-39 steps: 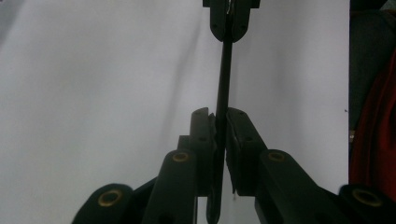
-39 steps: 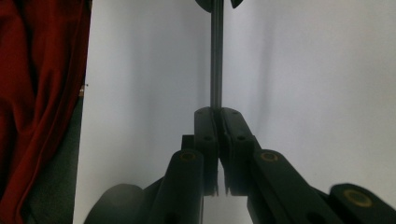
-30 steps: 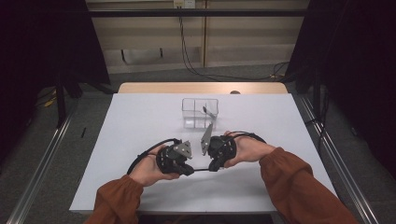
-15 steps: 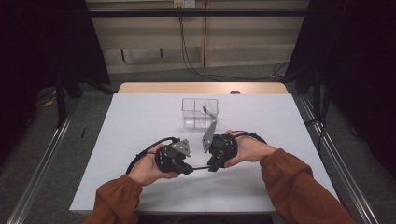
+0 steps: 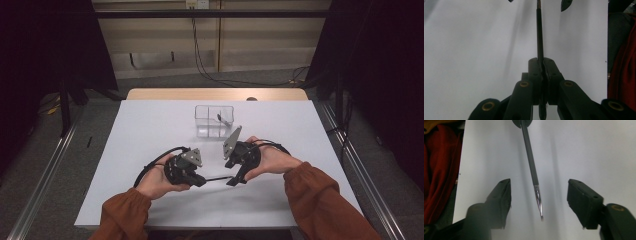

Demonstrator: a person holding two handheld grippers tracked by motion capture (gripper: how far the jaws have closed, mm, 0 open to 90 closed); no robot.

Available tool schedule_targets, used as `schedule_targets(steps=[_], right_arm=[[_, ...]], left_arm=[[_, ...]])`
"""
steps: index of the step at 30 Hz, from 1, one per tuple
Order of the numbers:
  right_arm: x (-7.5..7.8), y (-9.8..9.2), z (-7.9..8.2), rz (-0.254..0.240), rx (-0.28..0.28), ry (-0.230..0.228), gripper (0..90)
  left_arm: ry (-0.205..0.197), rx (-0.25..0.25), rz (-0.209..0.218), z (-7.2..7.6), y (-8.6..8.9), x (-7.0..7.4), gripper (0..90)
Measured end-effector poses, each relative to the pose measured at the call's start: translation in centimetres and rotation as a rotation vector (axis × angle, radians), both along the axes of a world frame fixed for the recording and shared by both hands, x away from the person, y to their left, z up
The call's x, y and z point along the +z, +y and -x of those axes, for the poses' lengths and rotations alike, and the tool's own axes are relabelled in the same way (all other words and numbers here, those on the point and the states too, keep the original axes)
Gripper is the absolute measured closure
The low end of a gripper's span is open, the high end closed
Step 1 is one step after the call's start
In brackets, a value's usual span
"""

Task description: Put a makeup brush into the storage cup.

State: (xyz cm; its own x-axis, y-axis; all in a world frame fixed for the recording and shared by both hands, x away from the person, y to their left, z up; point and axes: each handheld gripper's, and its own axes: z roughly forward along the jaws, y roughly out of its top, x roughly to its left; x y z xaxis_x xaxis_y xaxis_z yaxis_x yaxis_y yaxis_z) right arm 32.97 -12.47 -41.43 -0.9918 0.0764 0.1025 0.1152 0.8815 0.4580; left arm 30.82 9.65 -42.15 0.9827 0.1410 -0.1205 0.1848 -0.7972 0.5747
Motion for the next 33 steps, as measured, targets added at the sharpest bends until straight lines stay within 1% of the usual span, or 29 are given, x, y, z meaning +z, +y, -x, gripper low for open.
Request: schedule_targets(steps=[1,4,5,7,9,10,13,16,17,18,19,20,23,24,25,26,27,29,30,32,33], right_arm=[[0.0,-0.2,0.0,-0.004,-0.010,0.007,32.2],[0.0,-0.7,-0.1,-0.021,-0.032,-0.003,27.4],[0.0,-0.8,0.0,-0.025,-0.047,-0.005,25.2],[-0.1,-1.2,0.0,-0.037,-0.069,-0.005,20.4],[-0.3,-1.5,0.0,-0.043,-0.088,-0.009,17.8],[-0.3,-1.7,0.0,-0.039,-0.097,-0.009,15.0],[-0.7,-2.1,0.0,-0.036,-0.124,-0.026,11.5],[-0.8,-2.5,0.1,-0.042,-0.142,-0.028,8.8],[-0.8,-2.6,0.1,-0.045,-0.153,-0.031,8.5],[-0.8,-2.8,0.1,-0.053,-0.159,-0.034,8.0],[-0.8,-3.0,0.1,-0.061,-0.166,-0.034,6.6],[-0.8,-3.2,0.2,-0.060,-0.182,-0.025,5.5],[-0.9,-3.8,0.2,-0.068,-0.226,-0.042,4.3],[-1.0,-4.0,0.2,-0.072,-0.242,-0.041,3.6],[-1.1,-4.2,0.2,-0.077,-0.245,-0.045,3.5],[-1.2,-4.3,0.3,-0.082,-0.254,-0.045,3.6],[-1.3,-4.4,0.3,-0.082,-0.269,-0.041,3.6],[-1.4,-4.7,0.4,-0.091,-0.278,-0.047,4.0],[-1.5,-4.9,0.4,-0.100,-0.287,-0.044,4.3],[-1.5,-5.2,0.5,-0.111,-0.294,-0.045,4.5],[-1.5,-5.4,0.6,-0.123,-0.306,-0.039,4.6]], left_arm=[[0.002,0.004,0.003,0.0,0.1,0.0,85.6],[0.003,0.013,0.000,0.1,0.5,-0.1,85.6],[0.003,0.016,-0.002,0.1,0.7,0.0,85.6],[0.005,0.032,0.010,0.1,1.2,-0.1,85.6],[0.004,0.044,0.015,0.0,1.6,0.0,85.6],[0.004,0.048,0.021,0.0,1.8,0.0,85.6],[0.012,0.062,0.033,-0.1,2.2,-0.2,85.6],[0.018,0.067,0.029,0.0,2.3,-0.6,85.6],[0.014,0.071,0.026,0.0,2.3,-0.6,85.6],[0.018,0.070,0.027,0.0,2.4,-0.7,85.6],[0.018,0.077,0.033,0.0,2.4,-0.7,85.6],[0.026,0.081,0.042,0.0,2.5,-0.7,85.6],[0.030,0.092,0.049,0.1,2.9,-0.6,85.6],[0.032,0.101,0.051,0.1,3.1,-0.6,85.5],[0.036,0.112,0.061,0.1,3.2,-0.7,85.6],[0.033,0.113,0.058,0.1,3.4,-0.7,85.5],[0.033,0.126,0.067,0.2,3.6,-0.7,85.5],[0.035,0.143,0.086,0.3,4.0,-0.7,85.5],[0.030,0.136,0.090,0.2,4.2,-0.7,85.5],[0.024,0.154,0.105,0.4,4.6,-0.7,85.5],[0.025,0.159,0.119,0.4,4.8,-0.7,85.5]])
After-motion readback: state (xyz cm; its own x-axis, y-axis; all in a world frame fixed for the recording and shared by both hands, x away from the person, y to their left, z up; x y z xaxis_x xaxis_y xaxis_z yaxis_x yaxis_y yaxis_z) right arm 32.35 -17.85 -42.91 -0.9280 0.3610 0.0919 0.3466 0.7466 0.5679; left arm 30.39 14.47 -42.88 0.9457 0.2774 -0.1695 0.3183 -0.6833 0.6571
